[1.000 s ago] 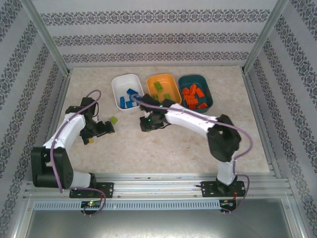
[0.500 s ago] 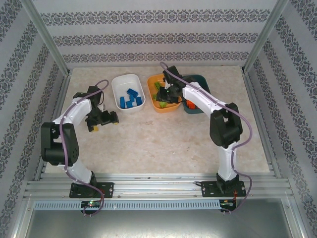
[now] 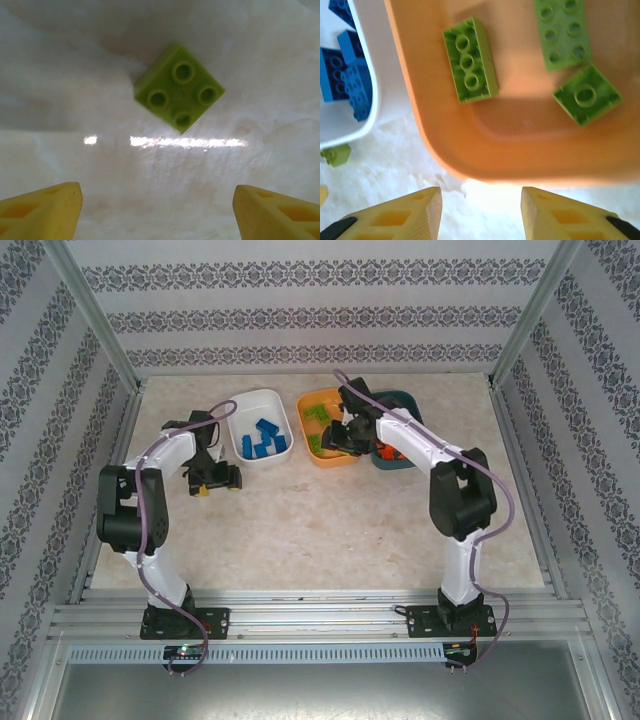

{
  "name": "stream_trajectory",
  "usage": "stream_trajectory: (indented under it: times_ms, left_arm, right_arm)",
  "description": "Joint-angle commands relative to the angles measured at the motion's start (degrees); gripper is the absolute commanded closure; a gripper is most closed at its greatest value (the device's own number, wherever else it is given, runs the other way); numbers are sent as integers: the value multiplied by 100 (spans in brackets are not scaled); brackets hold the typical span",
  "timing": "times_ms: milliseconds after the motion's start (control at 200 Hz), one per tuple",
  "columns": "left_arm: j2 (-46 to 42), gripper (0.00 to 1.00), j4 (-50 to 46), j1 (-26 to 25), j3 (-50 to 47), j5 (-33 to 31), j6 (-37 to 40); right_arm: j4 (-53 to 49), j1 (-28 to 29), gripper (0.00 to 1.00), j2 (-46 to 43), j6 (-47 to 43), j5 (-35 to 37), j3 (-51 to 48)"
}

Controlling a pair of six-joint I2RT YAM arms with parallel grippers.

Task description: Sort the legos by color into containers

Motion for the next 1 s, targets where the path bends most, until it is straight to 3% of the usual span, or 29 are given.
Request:
stream_trajectory:
  times_ms: [0, 520, 804, 994]
  left_arm:
    - [215, 22, 180, -121, 225, -278, 245]
    - [1075, 30, 458, -539, 799, -1030, 600]
    - [1009, 55, 492, -565, 648, -1076, 580]
    - [693, 64, 290, -576, 407, -1126, 414]
  right_arm:
    - [157, 1, 54, -559, 121, -75, -478]
    - [11, -165, 54, -1343, -4, -66, -1212]
    - [16, -206, 54, -1398, -7, -119, -1255]
    - [175, -172, 54, -1376, 94, -136, -1309]
